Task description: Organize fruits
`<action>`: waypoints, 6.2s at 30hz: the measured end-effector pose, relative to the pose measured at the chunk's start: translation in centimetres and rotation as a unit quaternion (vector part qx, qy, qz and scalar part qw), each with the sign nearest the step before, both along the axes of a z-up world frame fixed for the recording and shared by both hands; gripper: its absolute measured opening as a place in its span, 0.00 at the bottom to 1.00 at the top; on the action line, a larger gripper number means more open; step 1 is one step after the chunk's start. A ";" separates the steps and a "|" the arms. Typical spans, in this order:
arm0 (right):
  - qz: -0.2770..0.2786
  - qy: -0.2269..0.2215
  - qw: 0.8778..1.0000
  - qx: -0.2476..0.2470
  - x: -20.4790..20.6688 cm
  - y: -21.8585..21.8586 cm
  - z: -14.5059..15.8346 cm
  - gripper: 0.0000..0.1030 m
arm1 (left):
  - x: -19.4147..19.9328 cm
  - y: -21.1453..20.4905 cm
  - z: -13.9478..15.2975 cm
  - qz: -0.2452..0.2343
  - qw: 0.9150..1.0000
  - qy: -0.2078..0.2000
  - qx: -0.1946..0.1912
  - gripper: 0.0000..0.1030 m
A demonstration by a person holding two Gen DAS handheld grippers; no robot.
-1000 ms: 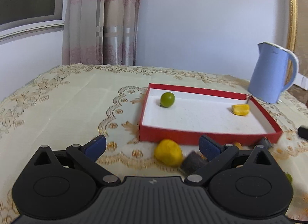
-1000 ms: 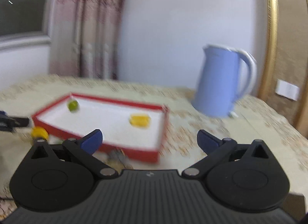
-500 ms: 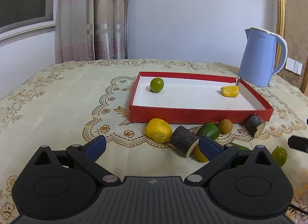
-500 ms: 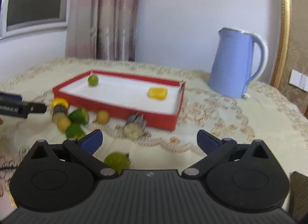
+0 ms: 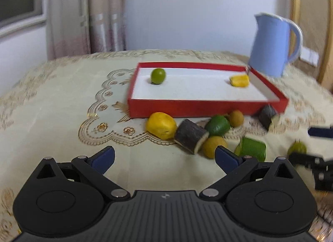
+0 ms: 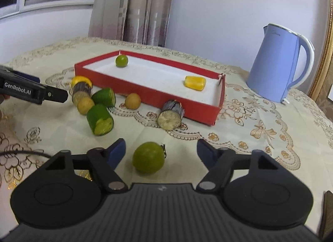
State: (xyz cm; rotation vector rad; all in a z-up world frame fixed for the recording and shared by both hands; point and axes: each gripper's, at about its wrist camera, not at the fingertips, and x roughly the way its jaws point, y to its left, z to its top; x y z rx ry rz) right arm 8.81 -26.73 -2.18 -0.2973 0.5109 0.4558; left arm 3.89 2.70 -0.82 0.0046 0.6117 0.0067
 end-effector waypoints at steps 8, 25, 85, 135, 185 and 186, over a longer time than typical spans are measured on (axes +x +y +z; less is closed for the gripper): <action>0.012 0.029 1.000 0.000 0.6 0.3 -0.7 0.42 | -0.5 -1.3 -0.3 -0.021 0.998 -0.024 0.051 1.00; 0.025 0.028 0.999 0.003 0.4 0.3 -0.8 0.31 | 1.0 -1.2 -0.4 -0.070 0.995 -0.023 0.061 1.00; 0.012 0.011 1.000 0.012 0.0 -1.5 -0.5 0.31 | 2.4 -6.6 -1.1 -0.194 0.980 0.032 -0.006 0.50; 0.018 0.014 1.000 0.013 0.4 -1.4 -0.9 0.31 | 2.2 -8.6 -1.4 -0.257 0.965 0.037 0.044 0.59; 0.028 -0.023 0.999 0.016 0.5 -0.8 1.6 0.31 | 7.9 -4.0 5.3 -0.137 0.987 -0.082 0.032 0.32; 0.028 -0.025 0.999 0.015 0.5 -0.8 1.7 0.31 | 8.1 -4.0 5.3 -0.135 0.987 -0.083 0.032 0.32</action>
